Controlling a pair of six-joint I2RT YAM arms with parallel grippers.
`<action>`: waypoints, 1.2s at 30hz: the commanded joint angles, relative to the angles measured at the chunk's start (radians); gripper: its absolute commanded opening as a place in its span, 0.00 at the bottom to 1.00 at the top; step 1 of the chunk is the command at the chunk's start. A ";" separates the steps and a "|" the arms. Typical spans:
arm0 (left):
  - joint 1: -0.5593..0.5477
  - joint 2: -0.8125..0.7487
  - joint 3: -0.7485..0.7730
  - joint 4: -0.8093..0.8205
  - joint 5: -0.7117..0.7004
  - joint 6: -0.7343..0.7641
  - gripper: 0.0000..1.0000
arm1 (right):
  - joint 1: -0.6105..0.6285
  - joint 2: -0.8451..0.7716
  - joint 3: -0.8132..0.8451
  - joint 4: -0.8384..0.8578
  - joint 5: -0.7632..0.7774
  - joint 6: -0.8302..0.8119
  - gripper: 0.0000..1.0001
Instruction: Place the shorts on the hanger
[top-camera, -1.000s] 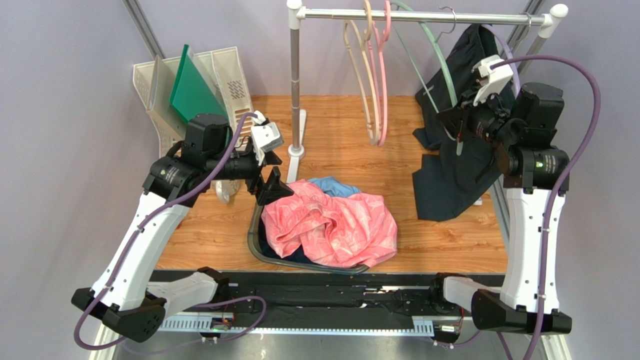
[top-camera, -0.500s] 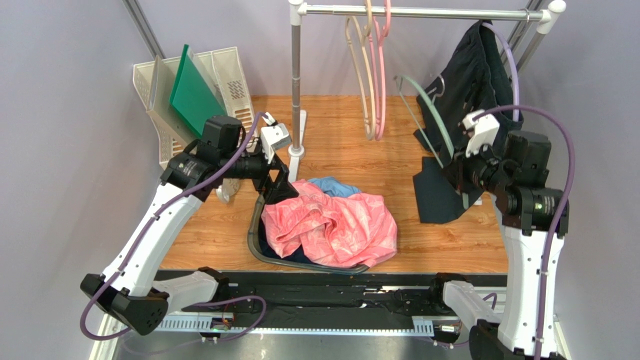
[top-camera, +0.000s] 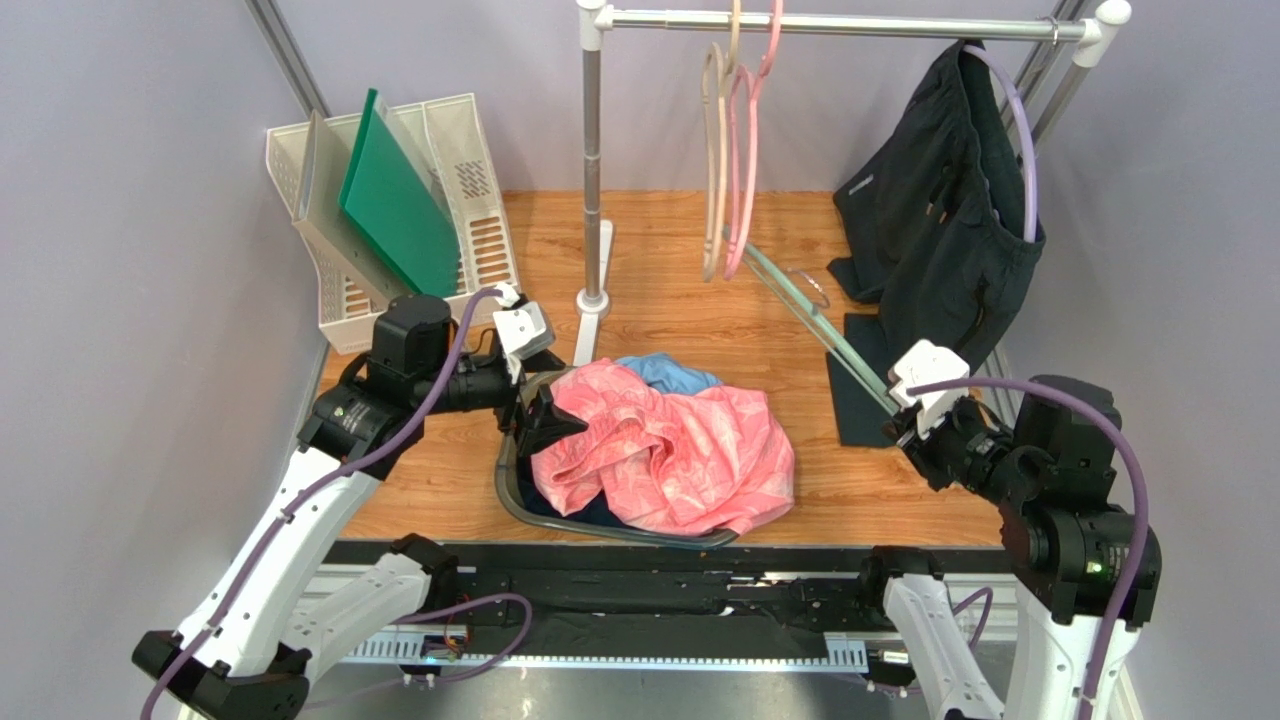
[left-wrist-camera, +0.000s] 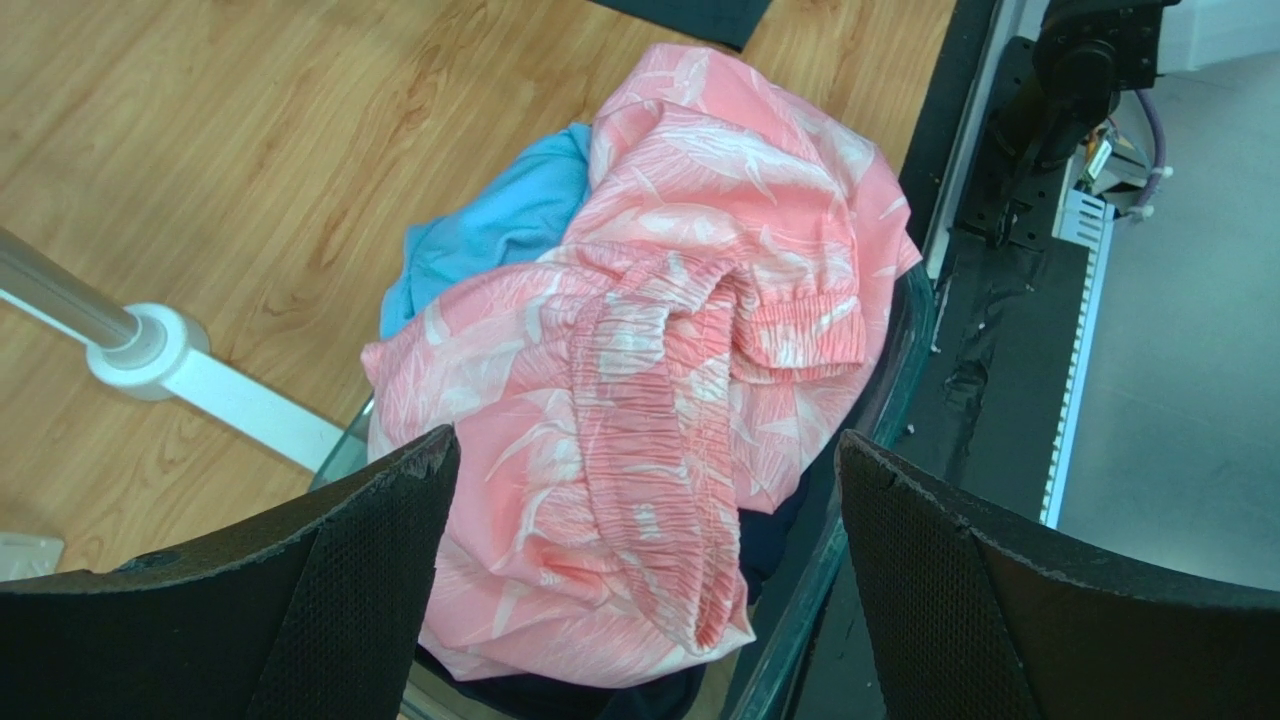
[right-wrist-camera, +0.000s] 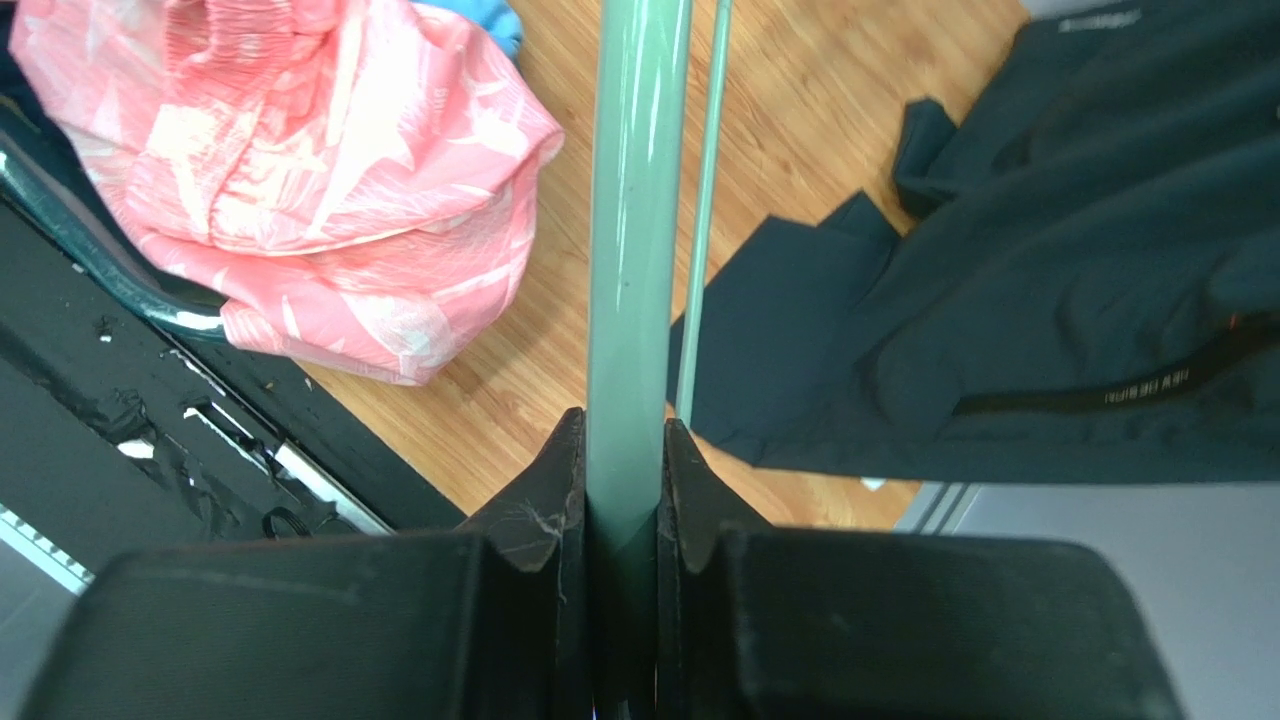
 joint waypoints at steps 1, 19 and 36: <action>0.005 -0.022 -0.006 0.014 0.035 0.087 0.97 | 0.048 0.005 -0.028 -0.271 -0.059 -0.074 0.00; 0.002 -0.029 0.039 0.002 -0.007 0.389 0.91 | 0.370 0.157 -0.108 -0.268 -0.265 -0.279 0.00; -0.252 0.031 -0.004 -0.125 -0.094 0.375 0.00 | 0.476 0.210 -0.098 -0.051 -0.279 -0.173 0.58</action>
